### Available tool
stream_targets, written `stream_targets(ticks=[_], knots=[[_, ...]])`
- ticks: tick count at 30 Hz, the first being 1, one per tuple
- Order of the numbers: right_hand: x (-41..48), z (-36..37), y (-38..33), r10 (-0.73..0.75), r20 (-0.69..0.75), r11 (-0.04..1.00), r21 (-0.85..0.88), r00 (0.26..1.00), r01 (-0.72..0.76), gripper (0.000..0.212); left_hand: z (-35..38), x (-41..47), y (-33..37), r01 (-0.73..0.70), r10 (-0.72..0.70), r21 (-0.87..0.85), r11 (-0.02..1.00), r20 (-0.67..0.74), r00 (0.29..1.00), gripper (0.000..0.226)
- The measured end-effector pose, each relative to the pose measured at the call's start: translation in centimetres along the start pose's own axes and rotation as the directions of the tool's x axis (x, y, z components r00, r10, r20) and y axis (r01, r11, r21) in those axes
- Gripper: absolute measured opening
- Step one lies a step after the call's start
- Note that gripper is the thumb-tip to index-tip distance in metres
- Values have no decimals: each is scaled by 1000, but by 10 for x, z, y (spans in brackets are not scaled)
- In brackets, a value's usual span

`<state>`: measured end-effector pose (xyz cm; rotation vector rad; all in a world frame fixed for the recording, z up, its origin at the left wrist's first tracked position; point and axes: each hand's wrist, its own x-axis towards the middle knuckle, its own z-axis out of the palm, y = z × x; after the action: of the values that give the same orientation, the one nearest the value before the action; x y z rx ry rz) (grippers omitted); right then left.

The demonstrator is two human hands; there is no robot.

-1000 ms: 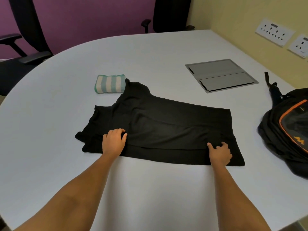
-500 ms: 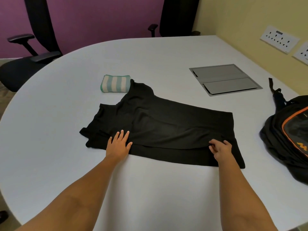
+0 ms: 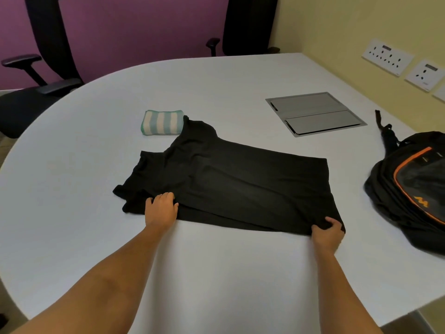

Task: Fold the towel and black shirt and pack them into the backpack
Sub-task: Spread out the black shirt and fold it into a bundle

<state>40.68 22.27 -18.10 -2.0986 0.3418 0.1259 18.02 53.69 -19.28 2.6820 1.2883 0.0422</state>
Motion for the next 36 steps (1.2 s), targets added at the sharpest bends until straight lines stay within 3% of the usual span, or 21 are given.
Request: stream_targets(ticks=[3, 6, 9, 12, 20, 29, 33, 36], knots=[[0, -2, -2, -7, -29, 974, -227, 1000, 0, 53, -4, 3, -3, 36, -37, -31, 999, -61, 997, 16], [0, 5, -12, -183, -49, 910, -385, 982, 150, 50, -9, 8, -8, 137, -144, -72, 988, -102, 984, 22], [-2, 18, -25, -393, 68, 802, -461, 917, 378, 44, -14, 16, -18, 223, -227, -78, 972, -47, 973, 34], [-8, 37, -35, -474, 198, 717, -479, 858, 506, 40, -17, 26, -24, 242, -243, -36, 970, -13, 970, 40], [-4, 66, -41, -341, 424, 573, -613, 839, 543, 48, -26, 45, -30, 262, -276, 162, 951, 69, 959, 42], [3, 75, -38, -332, 392, 538, -668, 858, 513, 49, -17, 55, -49, 318, -317, -54, 947, 25, 948, 33], [2, 79, -36, -331, 347, 541, -692, 877, 478, 48, -17, 45, -47, 299, -321, -142, 944, -172, 931, 28], [-1, 83, -39, -318, 346, 534, -704, 883, 468, 48, -18, 37, -52, 383, -398, -114, 917, -184, 899, 30]])
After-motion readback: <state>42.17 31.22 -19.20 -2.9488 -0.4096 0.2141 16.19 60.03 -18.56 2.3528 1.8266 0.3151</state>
